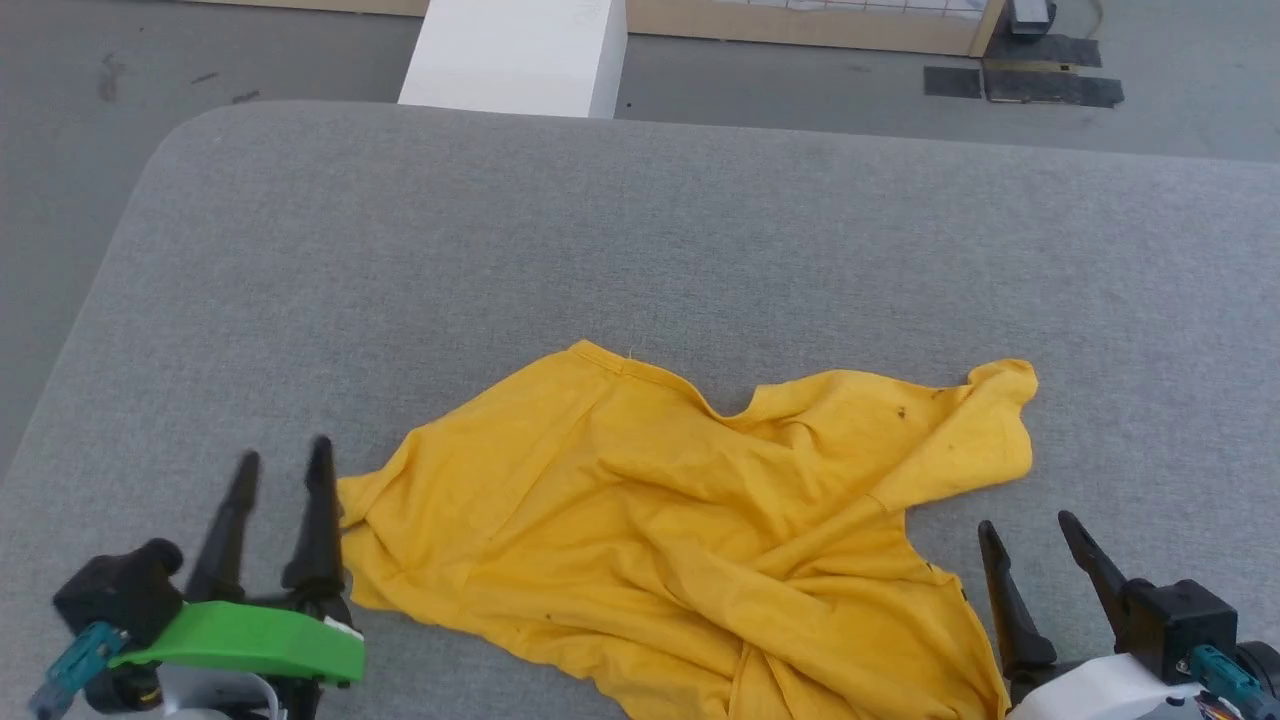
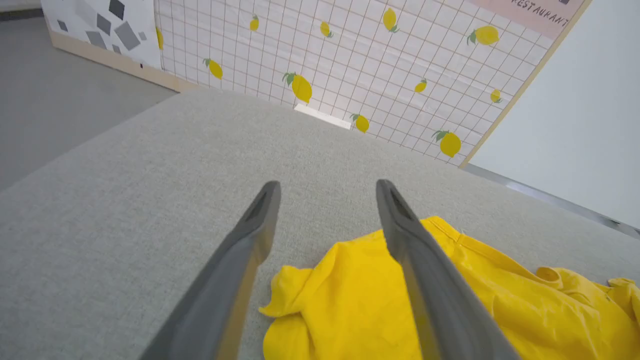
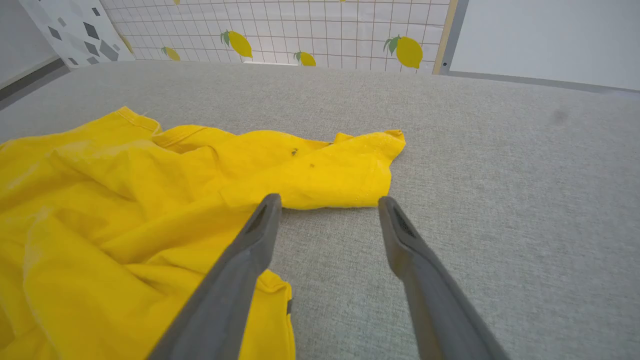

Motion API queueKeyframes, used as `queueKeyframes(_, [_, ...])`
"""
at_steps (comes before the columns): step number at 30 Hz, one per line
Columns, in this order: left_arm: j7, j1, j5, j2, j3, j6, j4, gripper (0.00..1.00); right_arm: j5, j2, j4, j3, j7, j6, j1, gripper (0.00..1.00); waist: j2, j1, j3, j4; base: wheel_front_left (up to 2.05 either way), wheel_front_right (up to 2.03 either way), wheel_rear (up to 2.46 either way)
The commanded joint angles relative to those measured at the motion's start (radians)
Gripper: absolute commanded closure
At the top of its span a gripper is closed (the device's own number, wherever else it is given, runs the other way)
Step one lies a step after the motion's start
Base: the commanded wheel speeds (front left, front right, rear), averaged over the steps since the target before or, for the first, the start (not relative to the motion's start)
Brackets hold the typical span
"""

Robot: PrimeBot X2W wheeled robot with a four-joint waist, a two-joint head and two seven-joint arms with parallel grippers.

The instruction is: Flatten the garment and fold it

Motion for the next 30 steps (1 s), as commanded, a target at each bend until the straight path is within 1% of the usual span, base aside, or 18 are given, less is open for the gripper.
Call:
queueKeyframes(1, [-0.030, -0.016, 0.033, -0.011, 0.014, 0.011, -0.016, 0.00, -0.002, 0.001, -0.006, -0.001, -0.002, -0.002, 0.008, 0.00, 0.0000, 0.0000, -0.003, -0.005, 0.00, 0.00, 0.00])
queueKeyframes(3, [-0.053, -0.015, 0.081, -0.026, 0.036, 0.021, -0.033, 0.00, 0.001, 0.001, -0.008, -0.001, -0.004, -0.002, 0.010, 0.00, 0.0000, 0.0000, -0.004, -0.009, 0.00, 0.00, 0.00])
queueKeyframes(5, [-0.060, -0.009, 0.115, -0.052, 0.055, 0.021, -0.036, 0.00, 0.003, 0.001, -0.010, -0.001, -0.003, -0.002, 0.009, 0.00, 0.0000, 0.0000, -0.004, -0.013, 0.00, 0.00, 0.00])
queueKeyframes(9, [-0.062, 0.008, 0.174, -0.099, 0.077, -0.008, -0.029, 0.00, -0.014, 0.001, -0.025, 0.000, 0.026, -0.002, -0.009, 0.00, 0.0000, 0.0000, 0.004, -0.015, 0.00, 0.00, 0.00])
queueKeyframes(11, [-0.062, 0.011, 0.197, -0.118, 0.090, -0.025, -0.021, 0.00, -0.032, 0.001, -0.024, 0.018, 0.079, -0.002, -0.022, 0.00, 0.0000, 0.0000, 0.009, -0.013, 0.00, 0.00, 0.00])
queueKeyframes(14, [-0.062, 0.006, 0.221, -0.145, 0.109, -0.055, -0.008, 0.00, -0.058, 0.001, 0.004, 0.091, 0.243, -0.002, -0.030, 0.00, 0.0000, 0.0000, 0.016, -0.003, 0.00, 0.00, 0.00])
queueKeyframes(16, [-0.062, -0.001, 0.233, -0.160, 0.122, -0.073, 0.000, 0.00, -0.074, 0.001, 0.012, 0.123, 0.325, -0.002, -0.041, 0.00, 0.0000, 0.0000, 0.020, 0.006, 0.00, 0.00, 0.00])
queueKeyframes(18, [-0.062, -0.007, 0.244, -0.174, 0.134, -0.089, 0.008, 0.00, -0.075, 0.001, 0.024, 0.141, 0.385, -0.002, -0.051, 0.00, 0.0000, 0.0000, 0.025, 0.016, 0.00, 0.00, 0.00])
queueKeyframes(22, [-0.062, -0.017, 0.262, -0.199, 0.151, -0.116, 0.024, 0.00, -0.099, 0.001, 0.062, 0.168, 0.450, -0.002, -0.081, 0.00, 0.0000, 0.0000, 0.034, 0.035, 0.00, 0.00, 0.00])
queueKeyframes(26, [-0.063, -0.024, 0.275, -0.217, 0.164, -0.137, 0.040, 0.00, -0.112, 0.000, 0.120, 0.199, 0.478, -0.002, -0.129, 0.00, 0.0000, 0.0000, 0.041, 0.047, 0.00, 0.00, 0.00])
queueKeyframes(27, [-0.063, -0.025, 0.278, -0.219, 0.166, -0.141, 0.043, 0.00, -0.113, 0.000, 0.125, 0.203, 0.477, -0.002, -0.142, 0.56, 0.0000, 0.0000, 0.042, 0.049, 0.00, 0.00, 0.00])
queueKeyframes(28, [-0.063, -0.026, 0.281, -0.222, 0.170, -0.144, 0.046, 0.00, -0.114, 0.000, 0.128, 0.199, 0.471, -0.002, -0.157, 0.84, 0.0000, 0.0000, 0.042, 0.048, 0.00, 0.00, 0.00])
queueKeyframes(29, [-0.063, -0.027, 0.284, -0.224, 0.174, -0.147, 0.048, 0.00, -0.115, 0.000, 0.129, 0.194, 0.468, -0.002, -0.168, 1.00, 0.0000, 0.0000, 0.042, 0.047, 0.00, 0.00, 0.00])
queueKeyframes(30, [-0.063, -0.026, 0.287, -0.226, 0.179, -0.150, 0.051, 0.00, -0.115, 0.000, 0.127, 0.187, 0.465, -0.002, -0.180, 1.00, 0.0000, 0.0000, 0.042, 0.042, 0.00, 0.00, 0.00])
